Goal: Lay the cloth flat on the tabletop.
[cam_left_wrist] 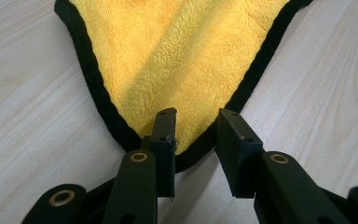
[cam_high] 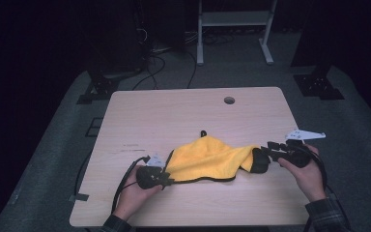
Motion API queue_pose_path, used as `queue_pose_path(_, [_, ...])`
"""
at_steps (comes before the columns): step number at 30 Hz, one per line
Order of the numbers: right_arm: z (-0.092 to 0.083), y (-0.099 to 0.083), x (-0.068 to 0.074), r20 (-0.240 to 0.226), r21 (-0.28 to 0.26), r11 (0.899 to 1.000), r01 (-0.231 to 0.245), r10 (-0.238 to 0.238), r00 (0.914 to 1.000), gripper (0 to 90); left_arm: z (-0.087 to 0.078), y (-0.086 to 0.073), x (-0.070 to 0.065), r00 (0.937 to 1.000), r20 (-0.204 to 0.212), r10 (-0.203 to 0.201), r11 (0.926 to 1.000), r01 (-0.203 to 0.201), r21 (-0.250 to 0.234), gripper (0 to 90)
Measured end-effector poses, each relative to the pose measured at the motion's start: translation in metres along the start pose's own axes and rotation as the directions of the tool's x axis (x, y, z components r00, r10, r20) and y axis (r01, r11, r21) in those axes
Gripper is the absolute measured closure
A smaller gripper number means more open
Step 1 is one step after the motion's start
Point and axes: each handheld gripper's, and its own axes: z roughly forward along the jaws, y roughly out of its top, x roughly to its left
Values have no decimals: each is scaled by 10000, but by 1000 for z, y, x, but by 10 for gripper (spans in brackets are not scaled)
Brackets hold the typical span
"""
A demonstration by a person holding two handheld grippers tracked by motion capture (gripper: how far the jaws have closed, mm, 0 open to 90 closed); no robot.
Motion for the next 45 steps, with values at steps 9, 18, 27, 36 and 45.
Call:
queue_pose_path(9, [13,-37,31,-759,1463,9869,683,-576,9955,568,0,0,0,10000,-6,5,10000,-5,1,673])
queue_pose_path(18, [34,-39,40,-1003,2119,9707,1131,-935,9906,781,0,0,0,10000,14,-9,10000,9,-4,673])
queue_pose_path(27, [10,-25,36,-1524,1199,9897,779,-592,9866,864,0,0,-2,9995,277,118,9999,-118,-3,573])
queue_pose_path(36, [-15,-15,24,-1850,264,9992,294,-240,9825,866,-11,4,-5,9962,-479,727,9960,-750,-484,490])
queue_pose_path(45, [-14,-15,25,-1877,292,9989,354,-293,9818,866,1,-1,-3,9914,-752,1074,9939,-1051,334,412])
